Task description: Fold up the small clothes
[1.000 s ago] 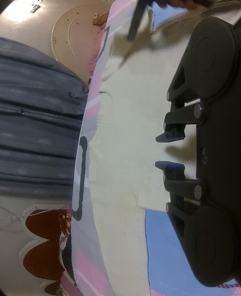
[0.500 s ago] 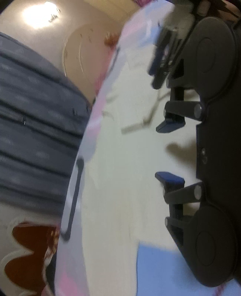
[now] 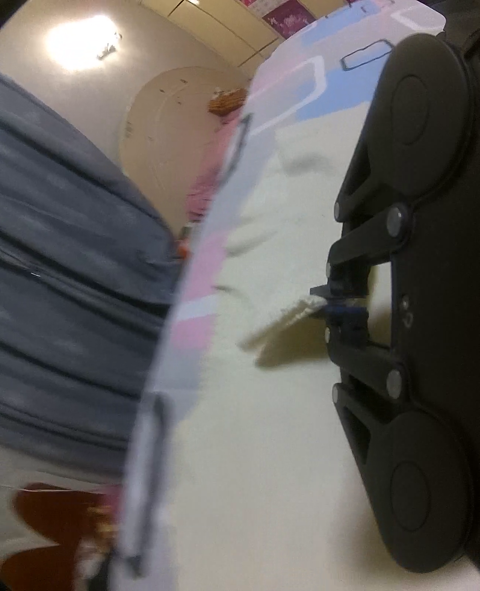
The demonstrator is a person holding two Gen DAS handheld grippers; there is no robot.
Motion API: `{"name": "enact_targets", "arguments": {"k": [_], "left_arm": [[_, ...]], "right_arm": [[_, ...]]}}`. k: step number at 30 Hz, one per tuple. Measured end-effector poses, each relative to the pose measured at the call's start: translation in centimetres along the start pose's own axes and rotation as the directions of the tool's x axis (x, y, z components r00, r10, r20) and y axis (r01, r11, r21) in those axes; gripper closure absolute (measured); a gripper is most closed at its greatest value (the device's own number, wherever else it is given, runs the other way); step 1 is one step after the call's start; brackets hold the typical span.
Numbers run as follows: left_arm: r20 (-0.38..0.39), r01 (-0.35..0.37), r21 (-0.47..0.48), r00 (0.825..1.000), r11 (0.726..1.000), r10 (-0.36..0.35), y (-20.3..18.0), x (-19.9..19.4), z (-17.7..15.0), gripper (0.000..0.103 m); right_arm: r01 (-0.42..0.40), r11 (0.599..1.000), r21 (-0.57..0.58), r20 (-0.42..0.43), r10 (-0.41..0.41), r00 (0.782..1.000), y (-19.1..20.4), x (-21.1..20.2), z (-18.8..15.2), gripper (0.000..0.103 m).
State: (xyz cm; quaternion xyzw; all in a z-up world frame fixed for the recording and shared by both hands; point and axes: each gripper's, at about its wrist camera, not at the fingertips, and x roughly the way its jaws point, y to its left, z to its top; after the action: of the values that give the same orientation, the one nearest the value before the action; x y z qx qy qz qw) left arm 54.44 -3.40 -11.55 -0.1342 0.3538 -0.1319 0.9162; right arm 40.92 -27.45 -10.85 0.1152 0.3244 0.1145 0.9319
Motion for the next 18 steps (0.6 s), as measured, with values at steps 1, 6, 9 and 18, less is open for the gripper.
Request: {"name": "enact_targets", "arguments": {"k": [1,6,9,18], "left_arm": [[0.02,-0.008,0.01,1.0,1.0,0.008,0.3,-0.9,0.2,0.1],[0.061,-0.083,0.005,0.995,0.997,0.082,4.6,-3.7,1.2,0.1],[0.059,-0.127,-0.022,0.99,0.992,0.128,7.1,-4.6,1.0,0.1],[0.085,-0.179,-0.079,0.979,0.981,0.185,10.2,-6.2,0.0,0.1]], "right_arm": [[-0.002,1.0,0.002,0.001,0.002,1.0,-0.2,-0.1,-0.1,0.085],[-0.005,1.0,0.01,0.006,0.005,1.0,-0.3,0.5,-0.2,0.085],[-0.002,1.0,0.005,0.006,0.001,1.0,-0.2,0.7,-0.3,0.085],[0.009,1.0,-0.007,0.004,-0.009,1.0,0.2,0.9,-0.4,0.085]]}}
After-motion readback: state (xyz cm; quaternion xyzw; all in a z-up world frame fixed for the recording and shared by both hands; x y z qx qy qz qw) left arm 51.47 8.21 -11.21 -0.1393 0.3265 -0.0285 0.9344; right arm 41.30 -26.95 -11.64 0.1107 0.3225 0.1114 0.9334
